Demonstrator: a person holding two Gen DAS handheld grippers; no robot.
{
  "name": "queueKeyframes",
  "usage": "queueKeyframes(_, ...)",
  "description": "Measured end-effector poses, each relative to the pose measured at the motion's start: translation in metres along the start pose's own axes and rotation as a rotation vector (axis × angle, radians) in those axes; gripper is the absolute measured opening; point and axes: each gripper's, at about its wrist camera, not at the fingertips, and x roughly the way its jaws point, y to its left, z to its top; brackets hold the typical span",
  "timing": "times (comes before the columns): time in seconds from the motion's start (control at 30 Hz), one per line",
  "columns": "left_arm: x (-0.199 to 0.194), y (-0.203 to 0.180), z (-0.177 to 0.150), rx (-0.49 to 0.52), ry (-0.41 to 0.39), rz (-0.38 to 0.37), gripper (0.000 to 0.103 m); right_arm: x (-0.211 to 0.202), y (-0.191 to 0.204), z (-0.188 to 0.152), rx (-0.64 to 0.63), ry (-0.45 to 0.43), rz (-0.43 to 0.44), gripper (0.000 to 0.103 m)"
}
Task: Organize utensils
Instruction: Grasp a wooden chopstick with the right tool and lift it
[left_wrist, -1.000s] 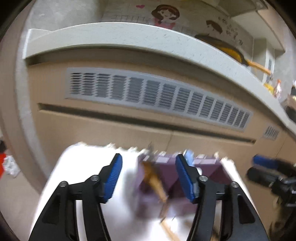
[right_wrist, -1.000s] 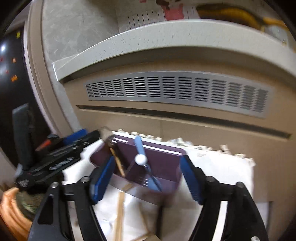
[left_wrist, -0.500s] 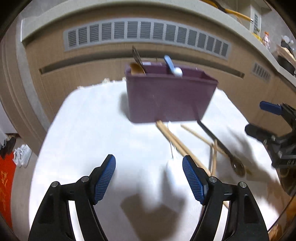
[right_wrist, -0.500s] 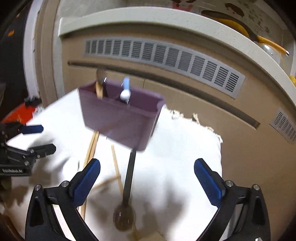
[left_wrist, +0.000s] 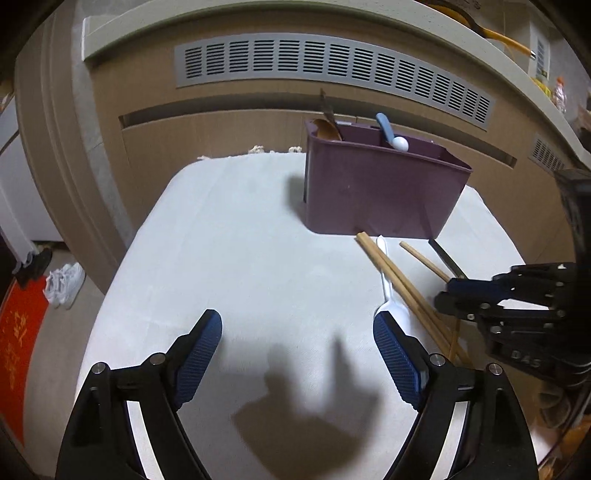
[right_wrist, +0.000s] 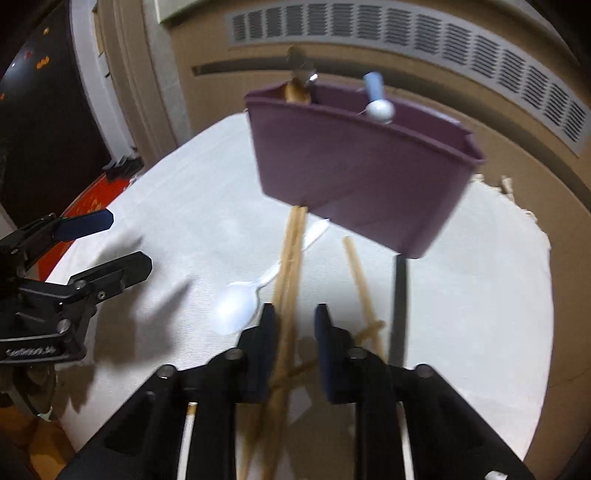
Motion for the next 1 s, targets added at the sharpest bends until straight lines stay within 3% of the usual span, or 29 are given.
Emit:
queueKeyframes(0.4,0.011,0.018,-0.006,-0.066,0.049,-0.039,0.084,0.038,0.003,0.017,0.034,0.088,-0.021,0.013)
queueKeyframes(0.6,0.011,0.025,-0.007,-0.090,0.056,-0.034,0.086,0.025,-0.005,0.014,0.078,0.046,0.041,0.013)
queueKeyframes(0.8,0.015,0.019,-0.009,-0.087,0.079,-0.046,0.086,0.022,-0.008,0.013,0.064,0.035,-0.021,0.013)
queueKeyframes(1.0,0.016,0.008,-0.012,-0.066,0.087,-0.049,0.087,0.031,-0.008,0.017,0.053,0.050,-0.017,0.013)
